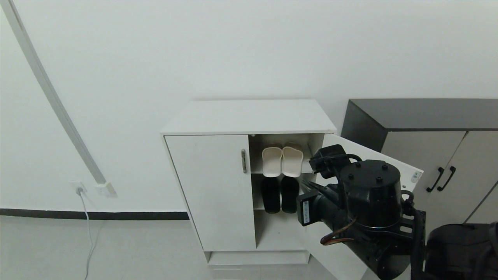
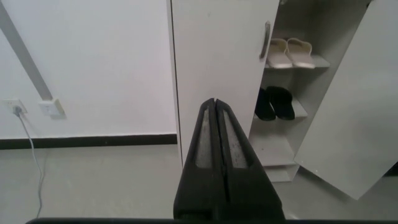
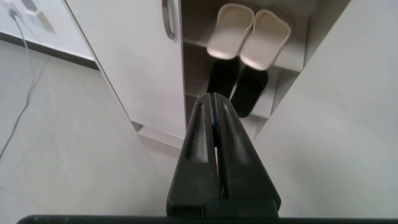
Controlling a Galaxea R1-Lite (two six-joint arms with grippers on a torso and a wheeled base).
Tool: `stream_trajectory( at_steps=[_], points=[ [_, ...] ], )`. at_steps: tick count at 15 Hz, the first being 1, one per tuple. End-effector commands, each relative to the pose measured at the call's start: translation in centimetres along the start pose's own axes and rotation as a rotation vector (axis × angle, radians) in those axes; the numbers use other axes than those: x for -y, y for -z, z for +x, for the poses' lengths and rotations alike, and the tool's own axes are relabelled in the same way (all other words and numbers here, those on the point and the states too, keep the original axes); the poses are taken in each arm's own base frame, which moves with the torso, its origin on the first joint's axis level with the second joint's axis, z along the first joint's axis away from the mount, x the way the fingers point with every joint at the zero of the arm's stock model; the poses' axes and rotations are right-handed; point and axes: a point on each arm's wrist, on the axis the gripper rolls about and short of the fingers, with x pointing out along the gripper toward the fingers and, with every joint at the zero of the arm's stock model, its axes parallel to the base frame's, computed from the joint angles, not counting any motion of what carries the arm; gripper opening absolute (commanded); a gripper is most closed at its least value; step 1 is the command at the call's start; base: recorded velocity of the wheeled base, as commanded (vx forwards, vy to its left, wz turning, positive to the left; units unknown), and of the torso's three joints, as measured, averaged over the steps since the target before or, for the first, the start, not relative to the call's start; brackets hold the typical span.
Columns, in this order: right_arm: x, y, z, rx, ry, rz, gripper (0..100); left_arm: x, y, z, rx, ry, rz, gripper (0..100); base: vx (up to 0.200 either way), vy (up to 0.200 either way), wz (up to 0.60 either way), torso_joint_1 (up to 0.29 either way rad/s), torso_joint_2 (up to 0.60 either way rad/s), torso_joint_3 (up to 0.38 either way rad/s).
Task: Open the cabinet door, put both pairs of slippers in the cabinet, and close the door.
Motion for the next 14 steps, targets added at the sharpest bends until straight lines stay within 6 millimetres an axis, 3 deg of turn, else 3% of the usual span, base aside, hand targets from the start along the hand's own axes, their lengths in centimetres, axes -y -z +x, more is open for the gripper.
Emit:
stream_trajectory(
  at_steps=[1,9,14],
  points=[
    [-0.06,0.08,0.05,-0.002,-0.001,0.000,0,0.00,0.00,0.01,-0.001,-0.001,0.000,0,0.000,0.000,0.00,0.227,-0.53,-0.320],
    [0.00,0.29,0.01,-0.009,0.000,-0.004,0,0.00,0.00,0.01,-0.001,0.001,0.000,0,0.000,0.000,0.00,0.250,-0.58,-0.334],
    [-0.03,0.36,0.03,-0.011,-0.009,-0.005,0,0.00,0.00,0.01,-0.001,-0.001,0.000,0,0.000,0.000,0.00,0.176,-0.39,-0.215]
  ],
)
